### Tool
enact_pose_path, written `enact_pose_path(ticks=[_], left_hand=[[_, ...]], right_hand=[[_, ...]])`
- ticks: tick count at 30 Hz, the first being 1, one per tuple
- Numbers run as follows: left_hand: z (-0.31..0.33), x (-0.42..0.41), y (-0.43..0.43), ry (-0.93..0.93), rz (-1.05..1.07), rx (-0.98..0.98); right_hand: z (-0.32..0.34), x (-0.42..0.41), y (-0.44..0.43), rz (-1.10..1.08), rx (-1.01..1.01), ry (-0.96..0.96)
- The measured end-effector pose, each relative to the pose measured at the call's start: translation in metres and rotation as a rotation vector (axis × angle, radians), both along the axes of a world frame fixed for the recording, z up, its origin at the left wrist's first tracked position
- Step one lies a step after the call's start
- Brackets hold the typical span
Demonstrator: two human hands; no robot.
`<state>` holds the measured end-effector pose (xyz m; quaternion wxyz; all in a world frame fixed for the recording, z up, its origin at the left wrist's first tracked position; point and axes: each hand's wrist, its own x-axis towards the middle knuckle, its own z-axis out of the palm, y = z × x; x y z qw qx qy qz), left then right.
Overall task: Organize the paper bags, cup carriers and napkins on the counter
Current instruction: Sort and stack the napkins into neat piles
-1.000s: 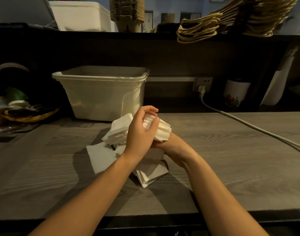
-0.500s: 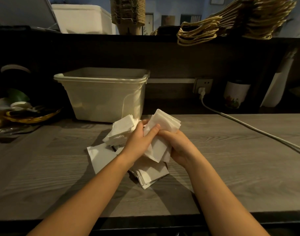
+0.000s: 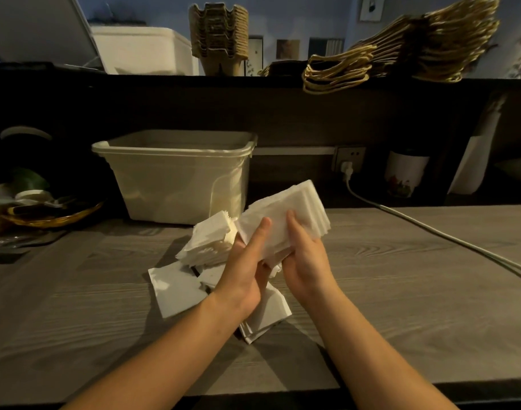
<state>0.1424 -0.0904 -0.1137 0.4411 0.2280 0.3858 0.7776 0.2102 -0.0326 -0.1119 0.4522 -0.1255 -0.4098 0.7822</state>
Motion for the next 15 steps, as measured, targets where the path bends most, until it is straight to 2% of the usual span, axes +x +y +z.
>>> enact_pose_path(ticks=[5, 8, 10, 13, 15], left_hand=[[0.001, -0.011, 0.002, 0.059, 0.084, -0.030], [0.005, -0.020, 0.003, 0.260, 0.148, -0.017], [0.004, -0.023, 0.003, 0.370, 0.164, -0.017], [-0.002, -0.020, 0.002, 0.495, 0.148, -0.045], [-0.007, -0.014, 0.004, 0.631, 0.114, -0.068]], right_hand=[[-0.004, 0.000, 0.001, -0.017, 0.184, -0.172], [0.003, 0.012, 0.015, -0.061, 0.284, -0.250], [0.009, 0.020, 0.023, -0.009, 0.325, -0.304], [0.014, 0.037, 0.030, 0.002, 0.504, -0.508], [0.013, 0.053, 0.032, -0.034, 0.555, -0.606]])
